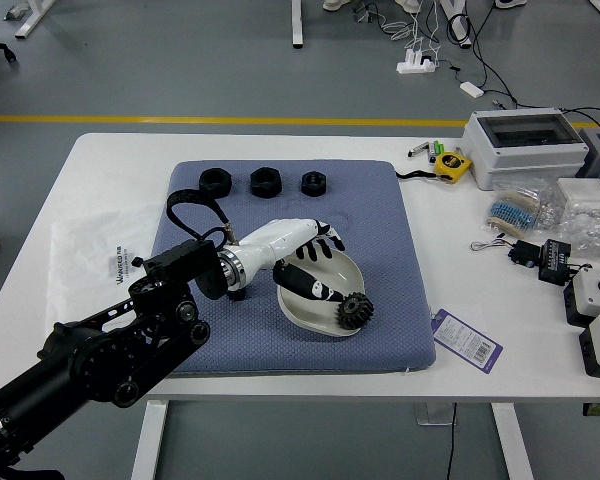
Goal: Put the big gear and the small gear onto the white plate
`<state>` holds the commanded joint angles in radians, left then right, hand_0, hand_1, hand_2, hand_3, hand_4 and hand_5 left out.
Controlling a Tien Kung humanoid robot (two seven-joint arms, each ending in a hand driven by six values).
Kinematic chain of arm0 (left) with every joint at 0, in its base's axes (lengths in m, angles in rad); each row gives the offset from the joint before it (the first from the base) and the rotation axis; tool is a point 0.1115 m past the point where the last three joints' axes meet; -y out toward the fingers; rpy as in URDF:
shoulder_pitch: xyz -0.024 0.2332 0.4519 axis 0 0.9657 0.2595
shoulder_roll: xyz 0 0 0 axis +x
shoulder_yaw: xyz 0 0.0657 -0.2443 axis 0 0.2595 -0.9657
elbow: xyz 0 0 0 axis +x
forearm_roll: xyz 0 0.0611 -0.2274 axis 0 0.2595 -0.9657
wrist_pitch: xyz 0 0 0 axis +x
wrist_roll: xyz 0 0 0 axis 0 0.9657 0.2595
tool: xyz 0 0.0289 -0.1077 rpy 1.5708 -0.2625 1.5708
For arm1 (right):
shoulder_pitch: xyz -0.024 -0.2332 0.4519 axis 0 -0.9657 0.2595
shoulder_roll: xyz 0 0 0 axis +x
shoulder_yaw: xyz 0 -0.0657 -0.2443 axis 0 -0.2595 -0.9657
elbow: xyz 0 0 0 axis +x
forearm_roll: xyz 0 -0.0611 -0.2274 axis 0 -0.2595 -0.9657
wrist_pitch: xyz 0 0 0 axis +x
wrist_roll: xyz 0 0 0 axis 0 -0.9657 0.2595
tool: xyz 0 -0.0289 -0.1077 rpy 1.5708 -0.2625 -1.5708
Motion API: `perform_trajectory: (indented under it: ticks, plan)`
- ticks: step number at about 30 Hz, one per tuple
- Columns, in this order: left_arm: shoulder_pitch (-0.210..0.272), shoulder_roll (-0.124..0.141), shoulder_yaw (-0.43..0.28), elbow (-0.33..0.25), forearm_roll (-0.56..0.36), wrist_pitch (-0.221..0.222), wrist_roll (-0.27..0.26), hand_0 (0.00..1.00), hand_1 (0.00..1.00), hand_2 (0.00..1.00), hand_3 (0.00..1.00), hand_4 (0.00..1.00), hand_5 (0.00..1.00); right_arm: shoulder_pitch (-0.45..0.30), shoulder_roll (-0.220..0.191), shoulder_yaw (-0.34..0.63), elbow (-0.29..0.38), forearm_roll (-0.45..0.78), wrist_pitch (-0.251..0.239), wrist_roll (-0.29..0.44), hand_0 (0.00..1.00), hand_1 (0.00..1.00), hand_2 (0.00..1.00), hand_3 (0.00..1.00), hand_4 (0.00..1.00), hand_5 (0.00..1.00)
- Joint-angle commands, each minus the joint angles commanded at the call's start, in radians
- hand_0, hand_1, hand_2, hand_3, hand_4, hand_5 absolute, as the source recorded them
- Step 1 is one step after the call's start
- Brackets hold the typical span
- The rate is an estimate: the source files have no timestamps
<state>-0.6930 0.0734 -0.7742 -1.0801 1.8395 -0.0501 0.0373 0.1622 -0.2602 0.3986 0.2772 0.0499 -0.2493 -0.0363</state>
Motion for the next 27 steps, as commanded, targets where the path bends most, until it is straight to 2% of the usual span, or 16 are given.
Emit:
perform_trajectory:
  ticks: [3,14,21,27]
  plan:
    - [0.0,0.0,-0.009,0.001,-0.002,0.012,-0.008,0.535,0.635,0.727,0.822,0.998,0.448,-0.001,0.0,0.001,0.0,-0.001,0.0,0.0,0.648,0.647,0.733,0.581,0.842,0.679]
    - [0.016,0.006,-0.023,-0.003,0.004,0.004,-0.011,0.546,0.642,0.727,0.823,0.998,0.446,-0.006,0.001,0.004,0.0,-0.005,-0.001,-0.002,0.648,0.646,0.733,0.581,0.842,0.679]
    - [0.057,0.04,-0.144,-0.073,0.049,0.025,-0.013,0.506,0.609,0.681,0.785,0.998,0.406,-0.015,0.003,0.003,-0.001,0.0,-0.002,-0.001,0.648,0.646,0.733,0.58,0.842,0.678]
    - [0.073,0.065,-0.201,-0.116,0.063,0.02,-0.008,0.492,0.597,0.671,0.768,0.998,0.403,-0.02,0.004,0.009,-0.001,-0.011,-0.001,-0.004,0.647,0.646,0.733,0.58,0.842,0.679]
